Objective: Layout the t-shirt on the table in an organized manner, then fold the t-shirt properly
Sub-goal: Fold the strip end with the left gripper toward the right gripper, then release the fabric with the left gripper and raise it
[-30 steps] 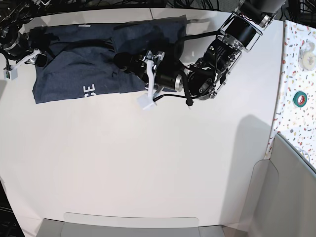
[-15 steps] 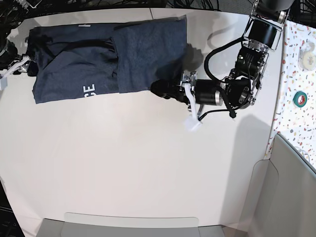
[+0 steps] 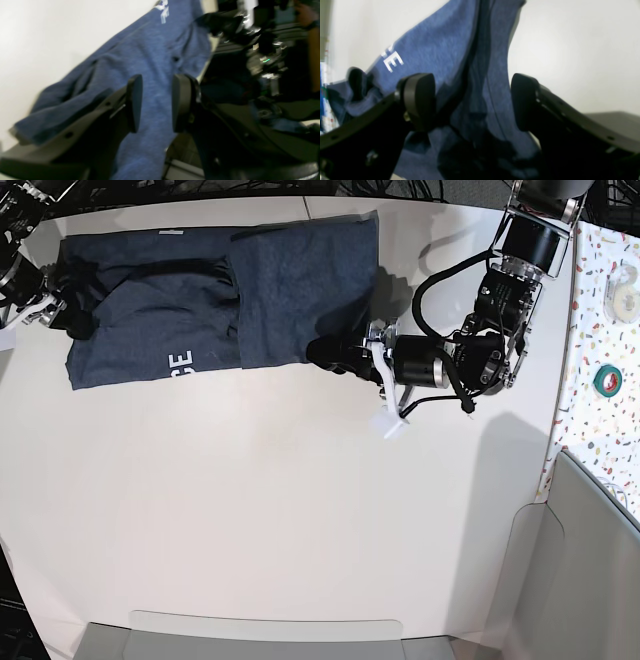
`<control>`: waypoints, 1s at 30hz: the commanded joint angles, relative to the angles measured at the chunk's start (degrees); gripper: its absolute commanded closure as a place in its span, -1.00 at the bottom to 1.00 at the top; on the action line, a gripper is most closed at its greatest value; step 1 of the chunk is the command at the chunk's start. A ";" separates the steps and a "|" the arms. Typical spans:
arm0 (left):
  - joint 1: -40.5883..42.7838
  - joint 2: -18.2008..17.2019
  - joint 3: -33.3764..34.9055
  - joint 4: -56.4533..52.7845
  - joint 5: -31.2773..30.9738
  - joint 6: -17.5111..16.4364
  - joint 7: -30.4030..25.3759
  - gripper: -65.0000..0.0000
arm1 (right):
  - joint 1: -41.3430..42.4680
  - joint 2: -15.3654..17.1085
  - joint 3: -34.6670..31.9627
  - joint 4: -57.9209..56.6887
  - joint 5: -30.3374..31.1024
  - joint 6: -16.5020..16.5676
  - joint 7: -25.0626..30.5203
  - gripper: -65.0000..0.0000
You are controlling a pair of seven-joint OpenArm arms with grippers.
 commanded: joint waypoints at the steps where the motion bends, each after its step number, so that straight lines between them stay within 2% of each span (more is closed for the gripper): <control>1: -0.73 -0.42 -0.55 0.83 0.12 -0.23 -0.44 0.44 | 0.22 1.61 0.16 0.08 -0.56 0.36 -0.34 -0.44; 7: 1.03 -0.15 -0.63 0.83 3.20 -0.23 -0.44 0.44 | 0.92 3.11 0.16 -0.28 -0.65 0.36 -0.34 -0.44; 17: 0.59 -0.15 -0.72 0.83 3.20 -0.23 -0.44 0.44 | 0.74 -0.67 -6.70 -0.28 -2.76 0.36 -0.34 -0.43; 22: 0.59 -0.15 -0.72 0.83 3.20 -0.23 -0.44 0.44 | 0.74 -1.02 -7.40 -0.10 -4.87 0.36 -0.34 -0.40; 24: 0.59 -0.24 -0.72 0.83 3.20 -0.23 -0.44 0.44 | 0.66 -0.76 -7.49 -0.01 -4.96 0.36 -0.34 -0.20; 26: 0.50 -0.33 -2.39 1.01 3.03 -0.23 -0.27 0.44 | 0.66 -0.76 -7.58 0.08 -4.96 0.36 -0.34 0.23; 29: 0.68 -0.33 -8.37 1.10 2.23 -0.23 0.26 0.44 | 0.66 -0.76 -7.58 0.08 -5.04 0.36 -0.34 0.94; 30: 0.85 -0.33 -10.30 1.10 1.79 -0.23 0.26 0.44 | 0.66 -0.76 -7.58 0.16 -5.04 0.36 -0.34 1.00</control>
